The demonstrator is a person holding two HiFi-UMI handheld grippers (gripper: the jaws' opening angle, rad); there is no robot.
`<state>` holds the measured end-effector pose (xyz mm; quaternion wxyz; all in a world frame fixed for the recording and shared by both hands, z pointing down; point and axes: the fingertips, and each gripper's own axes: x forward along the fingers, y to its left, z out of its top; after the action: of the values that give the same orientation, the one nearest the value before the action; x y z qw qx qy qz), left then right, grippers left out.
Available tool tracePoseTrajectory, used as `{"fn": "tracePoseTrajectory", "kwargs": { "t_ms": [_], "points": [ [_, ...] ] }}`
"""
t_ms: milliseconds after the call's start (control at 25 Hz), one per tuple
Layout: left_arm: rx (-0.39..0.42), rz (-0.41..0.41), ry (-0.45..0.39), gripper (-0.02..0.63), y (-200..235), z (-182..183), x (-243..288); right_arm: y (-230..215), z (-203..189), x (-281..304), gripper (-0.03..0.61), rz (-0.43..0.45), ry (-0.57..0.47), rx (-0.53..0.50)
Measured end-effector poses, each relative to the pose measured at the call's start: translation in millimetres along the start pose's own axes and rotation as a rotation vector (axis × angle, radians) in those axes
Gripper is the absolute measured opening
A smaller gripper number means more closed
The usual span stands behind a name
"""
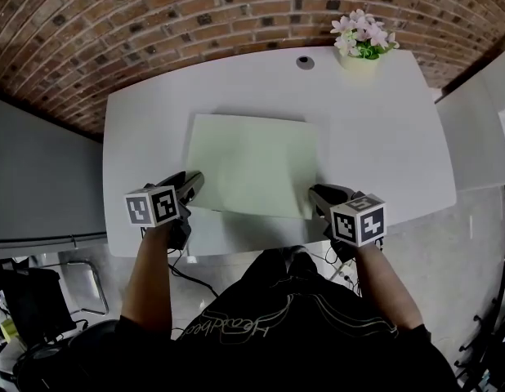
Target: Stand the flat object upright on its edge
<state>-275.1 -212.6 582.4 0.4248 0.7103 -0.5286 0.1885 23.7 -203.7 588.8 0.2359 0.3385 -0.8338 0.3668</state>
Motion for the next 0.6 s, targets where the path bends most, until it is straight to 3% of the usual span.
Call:
{"fn": "tracePoseTrajectory", "kwargs": {
  "t_ms": [240, 600],
  "points": [
    [-0.012, 0.039, -0.014, 0.221, -5, 2, -8, -5, 3, 2, 0.066, 0.007, -0.024, -0.008],
    [0.042, 0.065, -0.068, 0.196, -27, 12, -34, -11, 2, -1, 0.064, 0.008, -0.033, -0.028]
  ]
}}
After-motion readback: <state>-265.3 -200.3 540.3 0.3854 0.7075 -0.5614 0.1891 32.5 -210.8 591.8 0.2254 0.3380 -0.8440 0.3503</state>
